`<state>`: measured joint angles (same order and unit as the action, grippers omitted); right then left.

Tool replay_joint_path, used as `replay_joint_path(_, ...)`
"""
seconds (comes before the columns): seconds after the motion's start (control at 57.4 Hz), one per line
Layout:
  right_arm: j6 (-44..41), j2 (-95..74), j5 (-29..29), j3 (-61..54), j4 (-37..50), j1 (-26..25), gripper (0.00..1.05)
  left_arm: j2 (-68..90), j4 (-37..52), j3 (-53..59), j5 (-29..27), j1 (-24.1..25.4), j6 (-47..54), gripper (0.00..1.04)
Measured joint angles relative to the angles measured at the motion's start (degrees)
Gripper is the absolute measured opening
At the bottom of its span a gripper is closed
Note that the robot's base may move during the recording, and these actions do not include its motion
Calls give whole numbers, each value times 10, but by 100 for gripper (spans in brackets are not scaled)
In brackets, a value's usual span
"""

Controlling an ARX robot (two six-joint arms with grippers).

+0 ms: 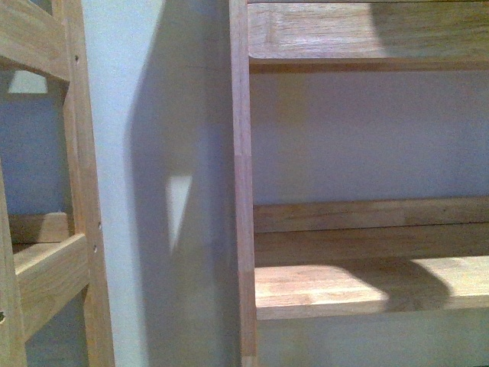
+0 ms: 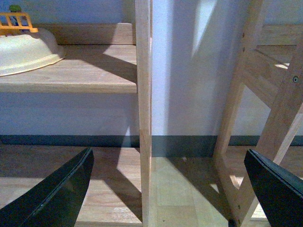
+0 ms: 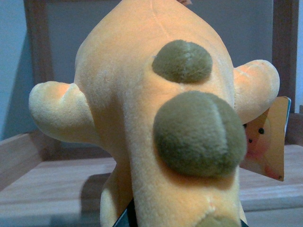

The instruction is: Put away toys

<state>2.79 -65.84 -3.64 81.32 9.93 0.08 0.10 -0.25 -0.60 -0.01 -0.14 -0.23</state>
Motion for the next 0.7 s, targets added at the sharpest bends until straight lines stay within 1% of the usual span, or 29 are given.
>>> replay_joint_path(0.087, 17, -49, 11, 60, -20, -1, 7, 0, 0, 0, 0, 0, 0, 98)
replay_joint_path(0.157, 44, -101, 24, 130, -51, -2, 7, 0, 0, 0, 0, 0, 0, 98)
replay_joint_path(0.331, 108, -181, 42, 241, -114, 0, 7, 0, 0, 0, 0, 0, 0, 98)
replay_joint_path(0.523, 188, -254, 51, 336, -173, 10, 7, 0, 0, 0, 0, 0, 0, 98)
replay_joint_path(0.697, 235, -312, 53, 396, -205, 28, 7, 0, 0, 0, 0, 0, 0, 98)
